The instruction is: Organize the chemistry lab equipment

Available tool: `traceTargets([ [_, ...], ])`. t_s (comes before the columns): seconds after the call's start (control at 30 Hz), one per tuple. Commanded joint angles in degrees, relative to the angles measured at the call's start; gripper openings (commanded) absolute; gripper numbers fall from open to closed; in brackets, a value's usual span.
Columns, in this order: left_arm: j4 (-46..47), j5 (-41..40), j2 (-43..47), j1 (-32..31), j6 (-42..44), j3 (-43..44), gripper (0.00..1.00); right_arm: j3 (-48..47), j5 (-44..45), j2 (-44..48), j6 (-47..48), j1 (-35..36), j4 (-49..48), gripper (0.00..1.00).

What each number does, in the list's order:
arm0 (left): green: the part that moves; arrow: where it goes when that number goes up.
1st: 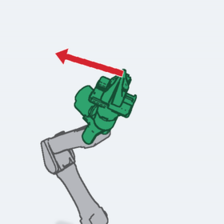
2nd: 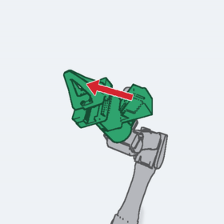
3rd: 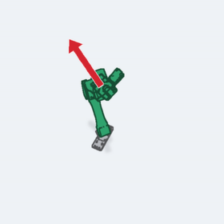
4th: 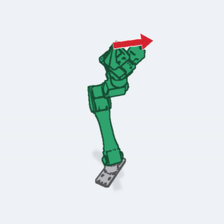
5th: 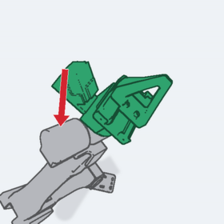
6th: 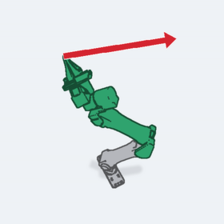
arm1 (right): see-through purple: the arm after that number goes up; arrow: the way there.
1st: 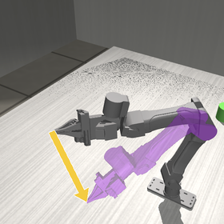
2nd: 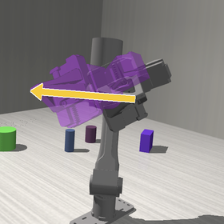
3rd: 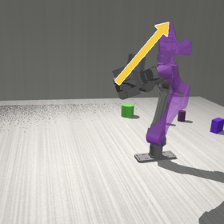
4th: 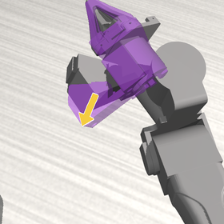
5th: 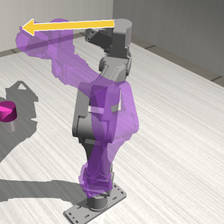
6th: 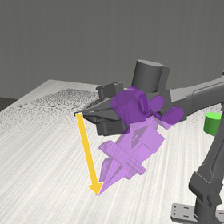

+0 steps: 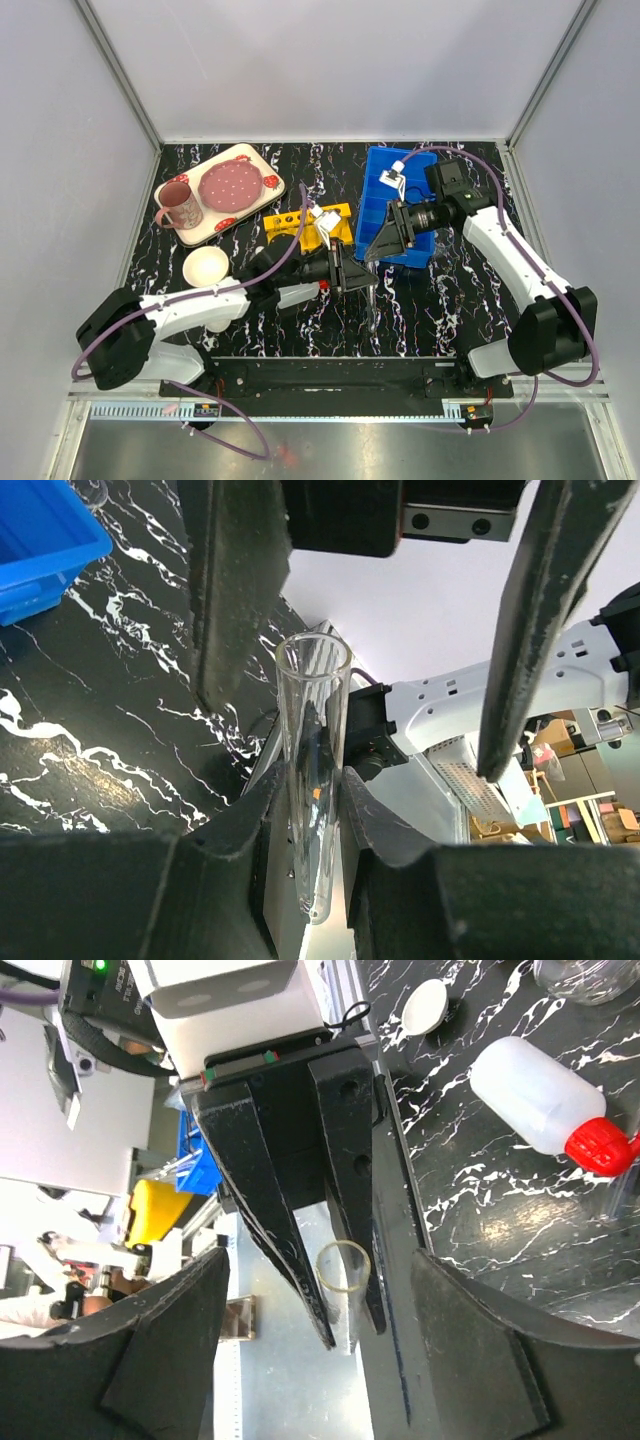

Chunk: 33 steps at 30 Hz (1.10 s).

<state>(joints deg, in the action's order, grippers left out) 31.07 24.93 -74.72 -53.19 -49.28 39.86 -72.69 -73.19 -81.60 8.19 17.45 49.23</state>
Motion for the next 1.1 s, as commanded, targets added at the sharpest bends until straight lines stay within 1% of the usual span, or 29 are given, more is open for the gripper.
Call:
traceTargets([
  [0.0,2.42,0.12,-1.48,-0.42,-0.64,3.30,0.23,2.54,-2.66,2.23,-5.81,-0.23,-6.07,0.75],
  [0.03,2.59,0.03,-1.83,-0.51,-0.82,3.65,0.23,3.42,-2.31,2.59,-6.16,-0.23,-6.51,0.72],
  [0.07,2.68,-0.05,-1.92,-0.60,-1.00,3.82,0.23,3.78,-2.05,2.85,-6.51,-0.23,-6.78,0.64],
  [0.13,2.86,-0.14,-2.45,-0.69,-1.17,4.18,0.23,4.39,-1.61,3.03,-6.78,-0.31,-7.48,0.58],
  [0.17,2.94,-0.23,-2.54,-0.86,-1.26,4.26,0.23,4.48,-1.52,3.12,-6.95,-0.23,-7.48,0.52],
  [0.27,3.29,-0.32,-2.80,-0.95,-1.70,4.26,0.23,4.48,-0.82,3.29,-7.30,-0.31,-7.84,0.42],
  [0.3,3.30,-0.32,-2.80,-1.13,-1.79,4.18,0.23,4.40,-0.38,3.29,-7.39,-0.23,-8.01,0.34],
  [0.4,3.82,-0.93,-2.36,-1.13,-2.31,3.22,0.25,4.22,0.32,3.64,-7.74,-0.92,-8.27,0.26],
  [0.47,4.44,-2.16,-1.05,-1.13,-2.49,2.42,0.27,4.39,0.24,3.99,-9.49,-1.80,-8.89,0.24],
  [0.57,4.09,-5.40,1.58,-1.13,-2.40,0.58,0.40,4.83,-0.64,4.78,-12.66,-4.35,-11.61,0.22],
  [0.6,3.91,-6.55,2.46,-1.13,-2.40,-0.56,0.50,4.92,-0.90,4.96,-13.45,-5.66,-12.83,0.22],
  [0.7,3.21,-11.73,6.77,-1.13,-1.97,-3.72,0.68,4.31,-0.55,5.66,-16.35,-7.17,-14.07,0.22],
  [0.73,3.38,-13.31,9.30,-1.21,-1.35,-4.78,0.78,3.09,-0.20,5.58,-17.66,-7.87,-14.08,0.22],
  [0.8,4.87,-16.92,12.04,-1.22,-1.35,-8.37,0.86,1.59,0.15,5.23,-19.34,-8.40,-14.16,0.22],
  [0.83,6.27,-17.97,14.40,-1.13,-1.35,-9.52,0.93,0.10,0.24,4.70,-21.09,-8.84,-14.16,0.22],
  [0.93,8.91,-18.69,17.05,-1.13,-1.35,-12.17,0.98,-1.75,0.24,3.30,-24.52,-9.54,-14.60,0.22],
  [1.07,9.88,-16.24,16.10,-1.22,-2.49,-12.26,0.98,-0.36,-1.08,1.71,-29.27,-10.68,-19.24,0.22],
])
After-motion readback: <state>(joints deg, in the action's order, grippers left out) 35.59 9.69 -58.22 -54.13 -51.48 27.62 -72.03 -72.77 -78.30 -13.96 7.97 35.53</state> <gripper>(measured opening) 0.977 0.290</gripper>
